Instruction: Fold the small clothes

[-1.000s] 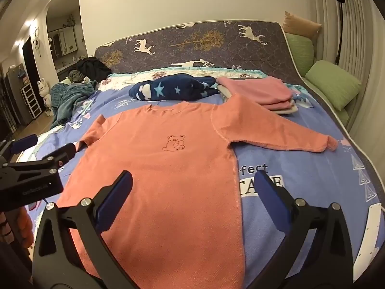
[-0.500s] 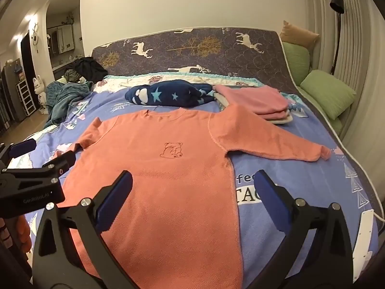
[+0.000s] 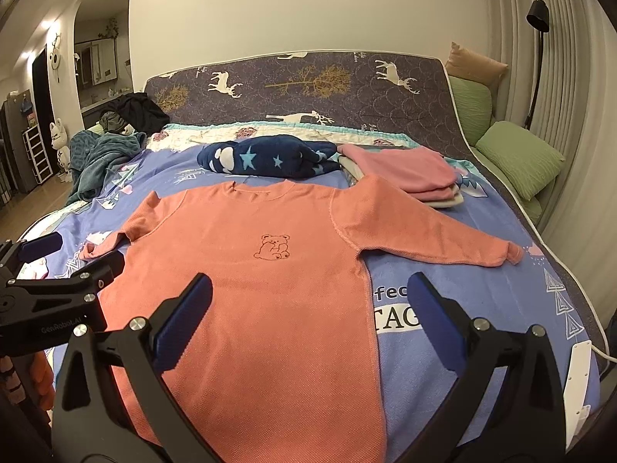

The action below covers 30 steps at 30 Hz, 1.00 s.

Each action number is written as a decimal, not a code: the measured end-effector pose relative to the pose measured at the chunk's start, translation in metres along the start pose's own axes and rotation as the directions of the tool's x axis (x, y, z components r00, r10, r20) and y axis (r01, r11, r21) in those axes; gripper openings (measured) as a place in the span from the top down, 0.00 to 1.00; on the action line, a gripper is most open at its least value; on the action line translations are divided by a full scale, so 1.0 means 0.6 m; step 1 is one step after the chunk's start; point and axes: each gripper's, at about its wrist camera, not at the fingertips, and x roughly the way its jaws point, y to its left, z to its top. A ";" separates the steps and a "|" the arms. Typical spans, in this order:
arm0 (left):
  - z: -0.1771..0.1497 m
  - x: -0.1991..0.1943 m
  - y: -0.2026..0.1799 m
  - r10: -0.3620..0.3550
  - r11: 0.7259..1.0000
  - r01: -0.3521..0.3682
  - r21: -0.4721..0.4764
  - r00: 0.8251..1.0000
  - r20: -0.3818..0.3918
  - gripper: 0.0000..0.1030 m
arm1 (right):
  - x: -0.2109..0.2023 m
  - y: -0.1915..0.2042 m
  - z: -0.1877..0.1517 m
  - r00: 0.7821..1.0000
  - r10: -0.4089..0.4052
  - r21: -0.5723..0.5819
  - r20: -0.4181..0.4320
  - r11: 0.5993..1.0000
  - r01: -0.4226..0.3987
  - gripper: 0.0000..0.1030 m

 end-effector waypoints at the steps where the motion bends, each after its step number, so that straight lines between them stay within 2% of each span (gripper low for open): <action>1: -0.001 0.002 0.001 0.003 1.000 -0.003 -0.001 1.000 -0.002 0.01 | 0.000 0.000 0.000 1.000 0.000 0.000 -0.001 1.000 0.000 0.02; 11: -0.003 0.012 -0.001 -0.003 1.000 0.003 -0.004 1.000 -0.018 0.01 | 0.002 0.000 0.001 1.000 -0.004 0.001 -0.004 1.000 0.004 0.02; 15: -0.005 0.015 0.002 -0.038 0.999 0.038 -0.008 0.999 -0.017 0.01 | 0.009 0.000 0.003 1.000 -0.008 0.001 -0.011 1.000 0.008 0.02; 30: -0.004 0.018 0.030 -0.027 0.998 0.029 -0.051 0.999 0.038 0.01 | 0.020 0.000 0.005 1.000 -0.018 -0.002 -0.018 1.000 0.018 0.02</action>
